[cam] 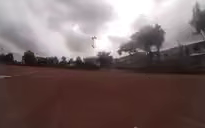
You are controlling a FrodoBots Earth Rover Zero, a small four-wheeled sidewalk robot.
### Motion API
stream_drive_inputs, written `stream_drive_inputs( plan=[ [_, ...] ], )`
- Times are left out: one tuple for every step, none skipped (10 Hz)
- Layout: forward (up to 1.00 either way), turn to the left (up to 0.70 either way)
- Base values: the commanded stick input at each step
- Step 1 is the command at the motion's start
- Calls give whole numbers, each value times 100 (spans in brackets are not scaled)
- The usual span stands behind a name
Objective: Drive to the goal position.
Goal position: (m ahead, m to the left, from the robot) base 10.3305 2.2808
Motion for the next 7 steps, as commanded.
stream_drive_inputs(
  plan=[
    [100,0],
    [100,0],
    [100,0],
    [100,0],
    [100,0],
    [100,0],
    [100,0]
  ],
)
